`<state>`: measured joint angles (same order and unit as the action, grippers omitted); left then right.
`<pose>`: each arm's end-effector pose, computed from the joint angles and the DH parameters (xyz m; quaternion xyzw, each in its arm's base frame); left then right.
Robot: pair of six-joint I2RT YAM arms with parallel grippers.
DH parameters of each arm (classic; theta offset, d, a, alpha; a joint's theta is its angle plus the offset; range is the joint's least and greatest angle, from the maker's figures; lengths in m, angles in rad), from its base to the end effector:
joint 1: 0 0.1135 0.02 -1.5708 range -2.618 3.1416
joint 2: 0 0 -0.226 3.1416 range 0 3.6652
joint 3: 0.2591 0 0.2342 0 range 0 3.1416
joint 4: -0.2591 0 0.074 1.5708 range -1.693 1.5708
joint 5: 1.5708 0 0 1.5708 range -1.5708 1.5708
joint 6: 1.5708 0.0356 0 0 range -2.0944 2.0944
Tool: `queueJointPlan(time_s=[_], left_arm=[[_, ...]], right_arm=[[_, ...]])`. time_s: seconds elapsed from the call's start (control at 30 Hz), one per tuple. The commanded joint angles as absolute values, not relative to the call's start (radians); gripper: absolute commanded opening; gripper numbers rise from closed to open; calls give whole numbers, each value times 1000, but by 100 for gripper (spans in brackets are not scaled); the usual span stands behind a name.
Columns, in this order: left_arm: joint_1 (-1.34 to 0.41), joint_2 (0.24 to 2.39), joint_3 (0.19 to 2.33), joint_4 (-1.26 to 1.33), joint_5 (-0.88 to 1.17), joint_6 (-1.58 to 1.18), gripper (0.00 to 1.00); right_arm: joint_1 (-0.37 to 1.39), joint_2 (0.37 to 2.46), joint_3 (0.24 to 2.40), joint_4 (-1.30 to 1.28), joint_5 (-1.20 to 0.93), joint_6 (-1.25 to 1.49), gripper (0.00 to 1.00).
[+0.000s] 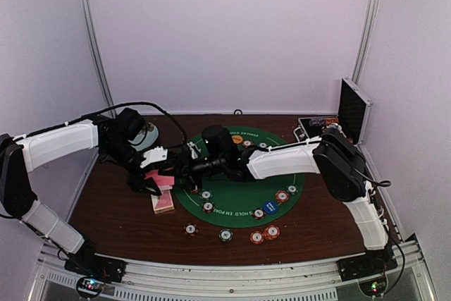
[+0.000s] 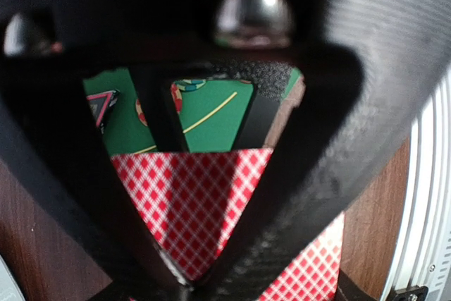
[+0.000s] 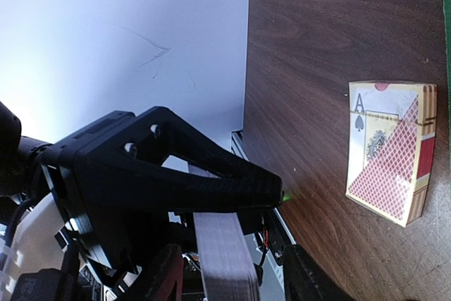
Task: Distribute texas hold em gaming equipment
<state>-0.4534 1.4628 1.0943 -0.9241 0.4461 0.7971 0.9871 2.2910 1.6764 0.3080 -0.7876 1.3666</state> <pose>0.2248 -0.1266 0.2106 0.5902 0.7651 -0.1927 0.1707 0.2452 0.4170 0.1719 0.0821 -0.7744 -0.6226 0.0764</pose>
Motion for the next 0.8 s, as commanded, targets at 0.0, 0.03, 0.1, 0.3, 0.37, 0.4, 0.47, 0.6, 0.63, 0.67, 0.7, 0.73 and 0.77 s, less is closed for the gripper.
queueJointPlan(time_s=[0.0,0.03,0.1,0.3,0.37,0.4,0.47,0.6,0.63,0.67,0.7,0.73,0.77], left_arm=[[-448,1433,1093,-893,455,775,32],[-448,1432,1094,-893,456,774,32],[-448,1431,1096,-892,455,769,31],[-449,1413,1098,-887,454,764,28],[-448,1410,1095,-887,455,764,27],[-448,1409,1094,-887,454,764,26],[-448,1408,1092,-887,453,763,25],[-448,1406,1088,-891,454,759,25],[-448,1405,1088,-892,452,760,25],[-448,1404,1086,-891,449,759,24],[-448,1401,1085,-891,447,759,24],[-448,1400,1084,-891,445,759,24],[-448,1398,1083,-893,445,758,24]], right_arm=[[996,2320,1710,339,-801,1389,53],[996,2318,1710,336,-801,1387,53],[994,2312,1703,327,-799,1380,53],[983,2279,1652,296,-786,1352,50],[978,2260,1631,289,-783,1343,50],[975,2256,1622,284,-782,1337,50],[972,2239,1611,273,-782,1327,50],[967,2216,1592,266,-779,1317,49],[966,2211,1592,261,-777,1312,49],[965,2207,1593,250,-775,1304,48],[964,2204,1594,239,-775,1298,48],[963,2202,1593,234,-775,1294,47],[962,2199,1591,235,-775,1293,46]])
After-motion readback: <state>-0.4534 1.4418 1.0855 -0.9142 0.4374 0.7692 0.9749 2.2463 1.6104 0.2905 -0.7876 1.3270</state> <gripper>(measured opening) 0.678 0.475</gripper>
